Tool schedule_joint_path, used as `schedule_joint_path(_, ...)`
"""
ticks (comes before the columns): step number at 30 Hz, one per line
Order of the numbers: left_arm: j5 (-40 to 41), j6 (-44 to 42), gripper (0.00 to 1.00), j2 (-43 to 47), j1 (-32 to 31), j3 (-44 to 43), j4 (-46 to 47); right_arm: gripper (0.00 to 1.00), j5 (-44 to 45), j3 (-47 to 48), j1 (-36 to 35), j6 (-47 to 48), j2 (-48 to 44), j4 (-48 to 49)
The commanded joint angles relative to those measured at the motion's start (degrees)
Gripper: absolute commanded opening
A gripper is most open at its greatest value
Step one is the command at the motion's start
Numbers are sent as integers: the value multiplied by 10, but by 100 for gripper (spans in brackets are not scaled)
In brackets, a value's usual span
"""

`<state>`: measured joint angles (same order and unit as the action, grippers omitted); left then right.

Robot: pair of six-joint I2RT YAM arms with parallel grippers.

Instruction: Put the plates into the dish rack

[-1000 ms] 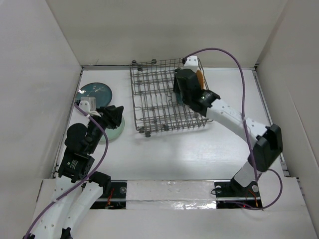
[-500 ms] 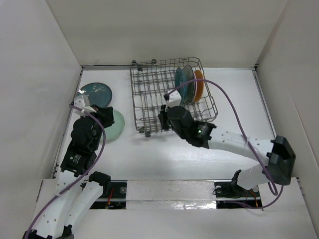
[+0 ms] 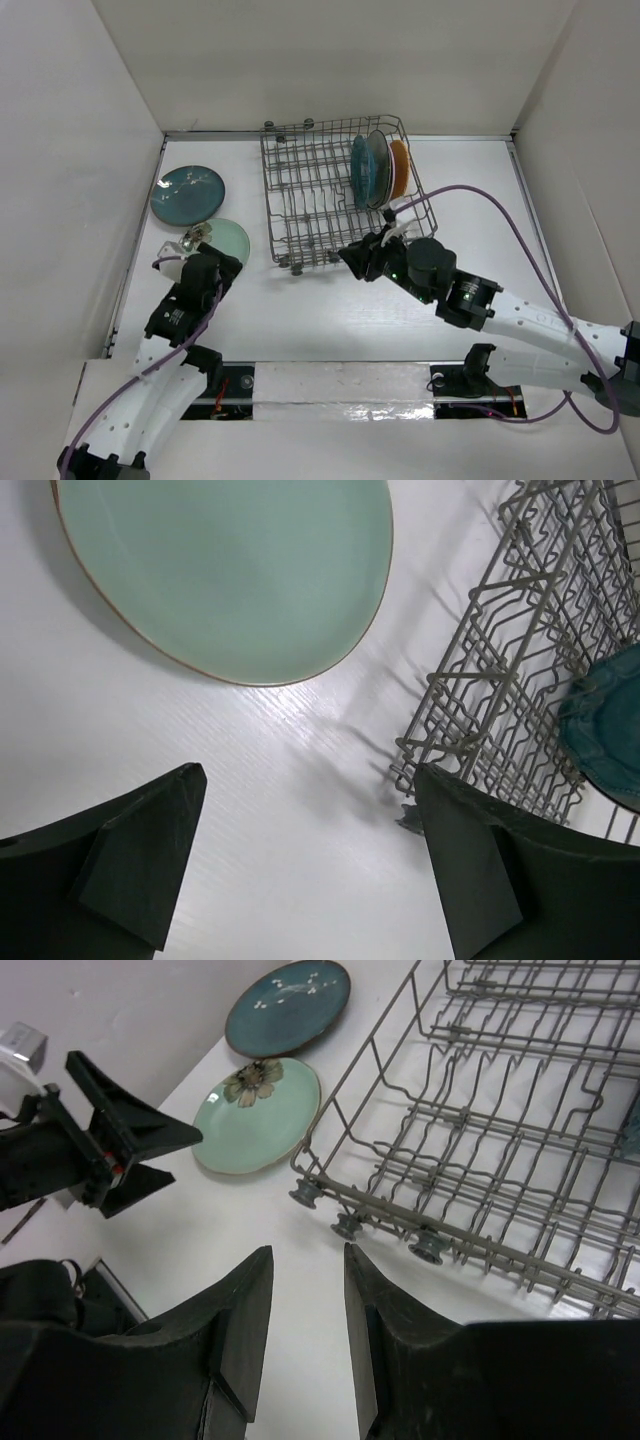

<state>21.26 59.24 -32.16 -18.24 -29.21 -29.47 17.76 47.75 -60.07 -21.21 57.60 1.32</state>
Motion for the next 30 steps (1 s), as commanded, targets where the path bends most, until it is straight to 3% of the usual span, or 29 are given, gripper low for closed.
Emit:
schedule_joint_path(1, -6, 121, 83, -8, 3, 16, -22, 40, -40, -18, -2, 5, -34, 28)
schedule_joint_path(5, -38, 223, 72, -2, 3, 81, 17, 40, -76, -37, 12, -5, -60, 29)
schedule_joint_path(11, 1, 331, 60, 3, 3, 137, 54, 40, -115, -48, 17, -9, -86, 27)
schedule_joint_path(15, 54, 404, 60, -1, 3, 162, 87, 40, -140, -47, 17, -11, -86, 25)
schedule_joint_path(21, 95, 433, 60, -24, 3, 170, 129, 40, -149, -48, 17, -10, -83, 20)
schedule_joint_path(30, 66, 460, 54, -97, 31, 213, 183, 40, -141, -48, 22, -8, -90, 6)
